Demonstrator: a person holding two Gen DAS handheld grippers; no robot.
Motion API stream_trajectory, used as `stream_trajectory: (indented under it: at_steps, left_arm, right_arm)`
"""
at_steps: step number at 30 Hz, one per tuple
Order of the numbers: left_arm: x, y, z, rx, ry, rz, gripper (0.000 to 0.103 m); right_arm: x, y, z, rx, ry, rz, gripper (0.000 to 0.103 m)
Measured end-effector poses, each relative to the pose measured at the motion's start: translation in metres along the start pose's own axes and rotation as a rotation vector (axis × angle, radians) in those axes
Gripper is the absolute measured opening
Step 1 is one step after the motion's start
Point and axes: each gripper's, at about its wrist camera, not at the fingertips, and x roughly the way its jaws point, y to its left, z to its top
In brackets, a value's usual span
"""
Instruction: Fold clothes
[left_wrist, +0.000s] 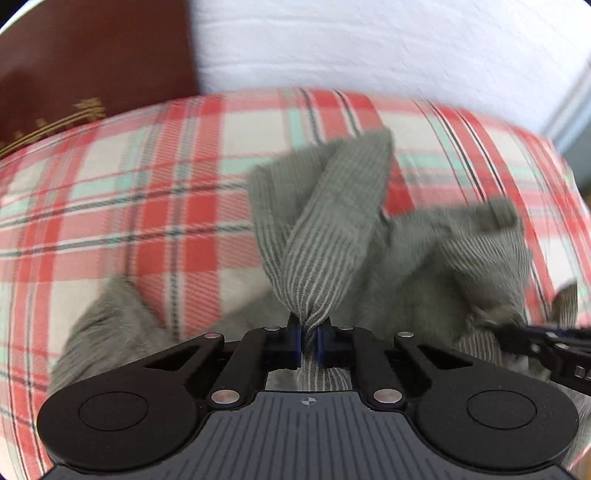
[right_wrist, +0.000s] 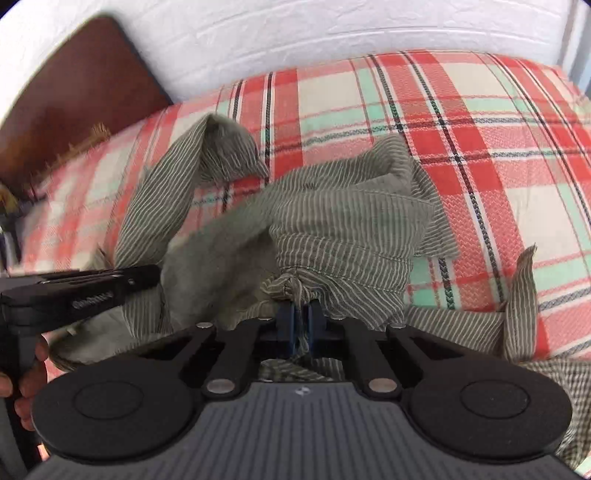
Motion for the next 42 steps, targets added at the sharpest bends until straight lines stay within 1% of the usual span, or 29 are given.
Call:
stream_trajectory:
  at_steps: [3, 10, 13, 17, 19, 22, 26, 29, 30, 31, 33, 34, 36, 37, 38, 39, 40, 42]
  left_arm:
    - [-0.017, 0.016, 0.014, -0.055, -0.047, 0.018, 0.003]
    - [-0.062, 0.043, 0.046, -0.133, -0.186, 0.074, 0.003]
    - [-0.084, 0.053, 0.061, -0.153, -0.249, 0.088, 0.003]
    - [-0.105, 0.061, 0.078, -0.162, -0.315, 0.092, 0.003]
    - [-0.103, 0.058, 0.084, -0.154, -0.323, 0.103, 0.003]
    - [-0.093, 0.05, 0.091, -0.137, -0.318, 0.129, 0.003]
    - [-0.065, 0.042, 0.097, -0.12, -0.277, 0.157, 0.003]
    - [-0.046, 0.035, 0.107, -0.109, -0.258, 0.171, 0.004]
    - [-0.041, 0.033, 0.111, -0.106, -0.253, 0.174, 0.008]
    - [-0.035, 0.031, 0.115, -0.102, -0.249, 0.178, 0.028]
    - [-0.023, 0.026, 0.12, -0.092, -0.236, 0.202, 0.041]
    - [-0.017, 0.024, 0.122, -0.085, -0.229, 0.216, 0.047]
    - [-0.005, 0.02, 0.124, -0.06, -0.201, 0.219, 0.047]
    - [0.0, 0.019, 0.124, -0.048, -0.186, 0.217, 0.047]
    - [0.004, 0.018, 0.123, -0.037, -0.174, 0.217, 0.047]
    - [0.008, 0.018, 0.123, -0.027, -0.163, 0.216, 0.049]
    - [0.01, 0.018, 0.122, -0.021, -0.152, 0.21, 0.052]
    - [0.013, 0.022, 0.12, -0.011, -0.131, 0.194, 0.059]
  right_arm:
    - [-0.024, 0.005, 0.011, -0.017, -0.068, 0.035, 0.004]
    - [-0.094, 0.021, 0.051, -0.059, -0.281, 0.106, 0.004]
    - [-0.118, 0.023, 0.068, -0.074, -0.364, 0.119, 0.003]
    - [-0.135, 0.022, 0.085, -0.088, -0.434, 0.123, 0.003]
    - [-0.13, 0.019, 0.09, -0.083, -0.44, 0.115, 0.003]
    - [-0.103, 0.016, 0.098, -0.082, -0.409, 0.083, 0.003]
    - [-0.062, 0.014, 0.109, -0.074, -0.359, 0.043, 0.003]
    - [-0.044, 0.013, 0.121, -0.061, -0.358, 0.019, 0.003]
    - [-0.039, 0.014, 0.124, -0.06, -0.353, 0.011, 0.004]
    - [-0.033, 0.015, 0.127, -0.061, -0.344, 0.004, 0.004]
    - [-0.022, 0.021, 0.132, -0.068, -0.33, -0.017, 0.004]
    - [-0.016, 0.023, 0.134, -0.069, -0.324, -0.027, 0.004]
    - [-0.005, 0.025, 0.136, -0.065, -0.312, -0.042, 0.004]
    - [0.0, 0.026, 0.137, -0.059, -0.306, -0.048, 0.008]
    - [0.004, 0.026, 0.137, -0.049, -0.305, -0.053, 0.01]
    - [0.007, 0.025, 0.137, -0.038, -0.306, -0.058, 0.016]
    - [0.009, 0.025, 0.137, -0.029, -0.311, -0.07, 0.037]
    - [0.009, 0.026, 0.137, -0.021, -0.333, -0.102, 0.062]
